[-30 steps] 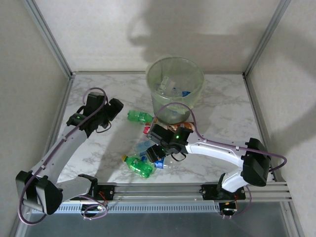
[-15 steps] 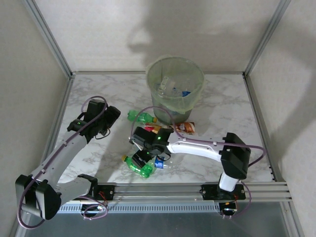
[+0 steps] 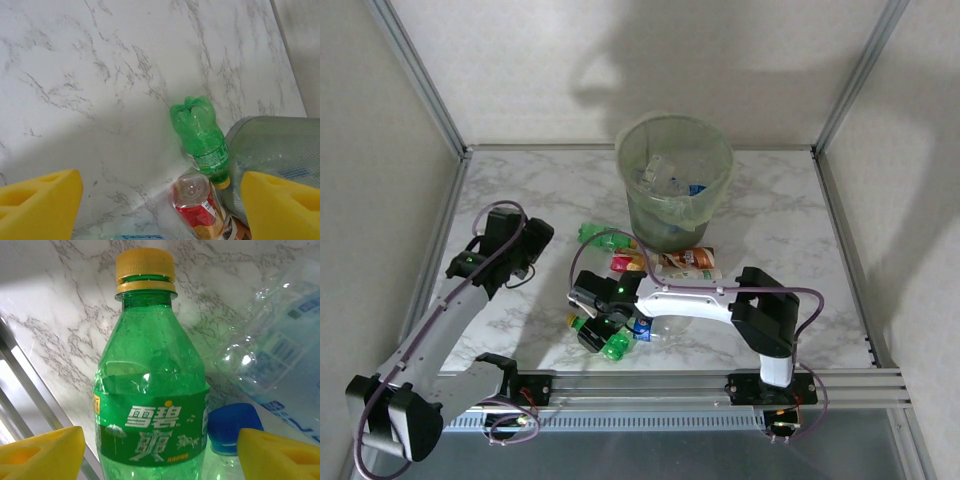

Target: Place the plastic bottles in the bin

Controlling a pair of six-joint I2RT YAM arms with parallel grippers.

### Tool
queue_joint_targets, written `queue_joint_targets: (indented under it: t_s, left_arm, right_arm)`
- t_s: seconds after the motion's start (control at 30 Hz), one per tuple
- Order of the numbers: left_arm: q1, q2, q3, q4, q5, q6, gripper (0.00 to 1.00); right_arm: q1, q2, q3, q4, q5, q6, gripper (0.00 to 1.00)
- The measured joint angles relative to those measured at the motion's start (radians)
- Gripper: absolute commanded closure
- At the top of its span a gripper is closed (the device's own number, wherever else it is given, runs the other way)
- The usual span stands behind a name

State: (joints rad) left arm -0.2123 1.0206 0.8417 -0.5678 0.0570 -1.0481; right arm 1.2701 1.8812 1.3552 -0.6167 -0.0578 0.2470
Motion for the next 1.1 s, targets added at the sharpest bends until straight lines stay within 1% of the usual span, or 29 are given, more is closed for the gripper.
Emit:
queue_joint_targets:
  t_s: [0.17,0.3,0.43,0.53,0.8,1.0,1.1]
  left_arm:
    - [0.000,-0.003,-0.034,0.003,0.002,0.004,0.18]
    - [0.000,-0.014,-0.045,0.001,0.003,0.004,0.18]
    - [0.000,-0.030,-0.045,0.001,0.003,0.005,0.19]
    - [0.000,-0.033,-0.045,-0.005,0.003,0.008,0.19]
    - [0.000,-0.040,-0.045,-0.012,0.002,0.008,0.19]
    - [0.000,-0.043,-0.045,-0.012,0.002,0.008,0.19]
    - [0.000,-0.043,-0.045,-0.012,0.002,0.007,0.19]
  right_arm:
    - [0.016,0.032,0.009,0.008,0.007,0.011,0.23]
    - [0.021,0.048,0.014,0.025,0.011,0.028,0.29]
    - [0.022,0.052,0.014,0.037,0.012,0.037,0.26]
    - [0.022,0.054,0.013,0.050,0.011,0.042,0.26]
    - [0.022,0.054,-0.001,0.081,0.019,0.057,0.37]
    - [0.025,0.050,-0.002,0.084,0.047,0.055,0.42]
    - [0.024,0.041,-0.002,0.073,0.076,0.051,0.43]
